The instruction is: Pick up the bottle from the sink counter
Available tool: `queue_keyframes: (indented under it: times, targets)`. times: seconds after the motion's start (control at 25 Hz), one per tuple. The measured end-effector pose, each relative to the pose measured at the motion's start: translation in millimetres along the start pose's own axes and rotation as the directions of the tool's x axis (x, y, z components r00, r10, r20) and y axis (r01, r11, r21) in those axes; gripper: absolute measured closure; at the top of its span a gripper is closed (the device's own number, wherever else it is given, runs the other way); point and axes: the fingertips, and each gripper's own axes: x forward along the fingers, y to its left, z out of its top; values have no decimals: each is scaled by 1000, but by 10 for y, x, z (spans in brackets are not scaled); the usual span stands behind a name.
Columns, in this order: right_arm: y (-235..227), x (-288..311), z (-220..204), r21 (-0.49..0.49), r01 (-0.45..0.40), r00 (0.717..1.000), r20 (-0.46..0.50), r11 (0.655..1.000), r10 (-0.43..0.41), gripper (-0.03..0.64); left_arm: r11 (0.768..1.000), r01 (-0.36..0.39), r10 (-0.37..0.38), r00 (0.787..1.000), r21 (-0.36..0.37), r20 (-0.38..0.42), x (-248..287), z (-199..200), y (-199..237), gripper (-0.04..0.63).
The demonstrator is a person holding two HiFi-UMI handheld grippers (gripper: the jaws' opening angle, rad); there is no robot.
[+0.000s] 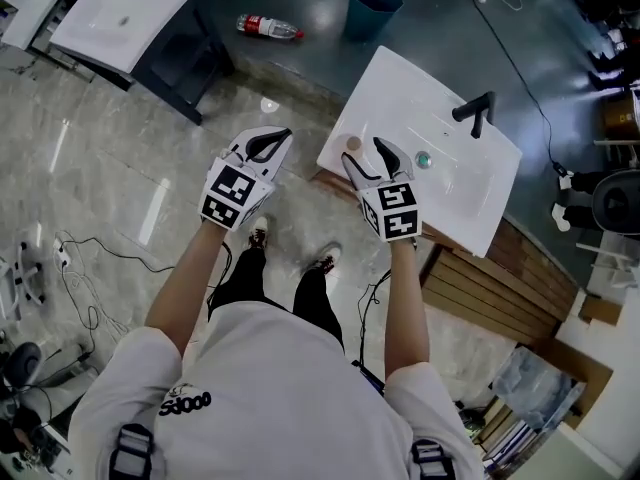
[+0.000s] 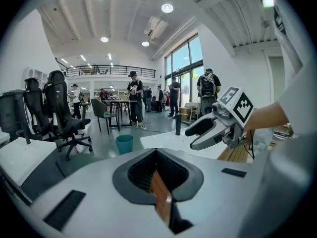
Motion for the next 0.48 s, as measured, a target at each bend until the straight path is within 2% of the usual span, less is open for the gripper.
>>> queue_keyframes:
  times: [0.32, 0.48]
  targets:
    - [31, 365, -368, -25, -53, 994, -101, 998, 50, 309, 1000, -13, 12, 999, -29, -40, 91, -190, 83, 589]
    - [76, 527, -561, -53, -82, 985, -158, 995, 73, 266, 999, -18, 15, 998, -43, -65, 130, -317, 123, 590]
